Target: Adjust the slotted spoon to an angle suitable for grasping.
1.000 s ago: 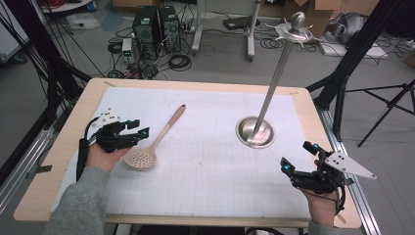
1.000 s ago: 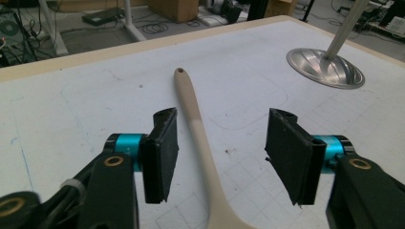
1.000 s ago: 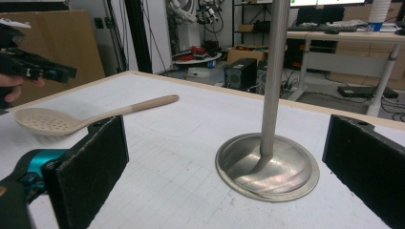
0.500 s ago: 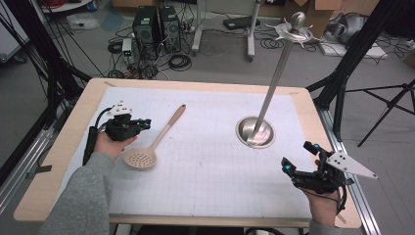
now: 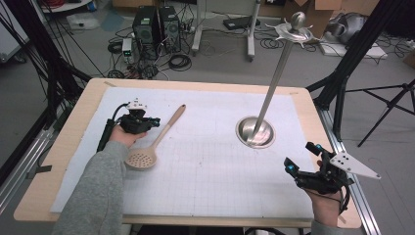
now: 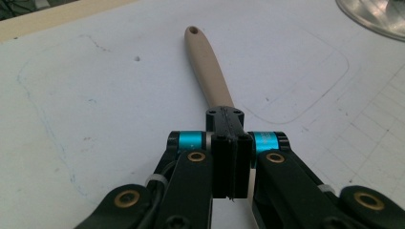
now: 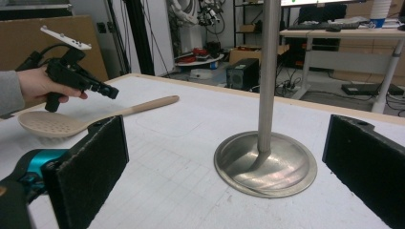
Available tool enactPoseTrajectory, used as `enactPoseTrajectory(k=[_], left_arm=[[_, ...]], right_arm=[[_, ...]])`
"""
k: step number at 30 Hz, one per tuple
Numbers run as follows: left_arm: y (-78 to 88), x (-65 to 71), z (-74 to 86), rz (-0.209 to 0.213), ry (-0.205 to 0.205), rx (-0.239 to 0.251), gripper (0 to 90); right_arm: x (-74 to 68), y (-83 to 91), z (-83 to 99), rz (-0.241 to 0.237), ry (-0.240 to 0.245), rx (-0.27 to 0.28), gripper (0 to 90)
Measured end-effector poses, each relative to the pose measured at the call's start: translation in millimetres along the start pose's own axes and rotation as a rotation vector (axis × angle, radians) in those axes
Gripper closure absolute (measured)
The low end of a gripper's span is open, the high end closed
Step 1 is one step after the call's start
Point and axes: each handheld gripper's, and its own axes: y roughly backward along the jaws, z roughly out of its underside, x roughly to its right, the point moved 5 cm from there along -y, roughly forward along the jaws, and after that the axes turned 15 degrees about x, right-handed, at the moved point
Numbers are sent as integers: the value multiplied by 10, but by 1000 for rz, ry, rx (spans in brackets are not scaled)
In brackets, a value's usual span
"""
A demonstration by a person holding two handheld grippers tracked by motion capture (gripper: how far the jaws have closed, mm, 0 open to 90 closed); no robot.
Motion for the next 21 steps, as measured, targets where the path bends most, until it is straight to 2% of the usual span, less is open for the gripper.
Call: enactPoseTrajectory(k=[10, 13, 16, 21], left_arm=[[-109, -33, 108, -2, 9, -53, 897], [-131, -23, 122, 7, -5, -79, 897], [-177, 43, 113, 23, -40, -98, 897], [-195, 37, 120, 15, -37, -113, 896]], right_arm=[[37, 61, -25, 13, -8, 16, 9], [41, 50, -12, 12, -8, 12, 9], [39, 38, 7, 8, -9, 3, 9], [30, 34, 2, 6, -10, 6, 9]])
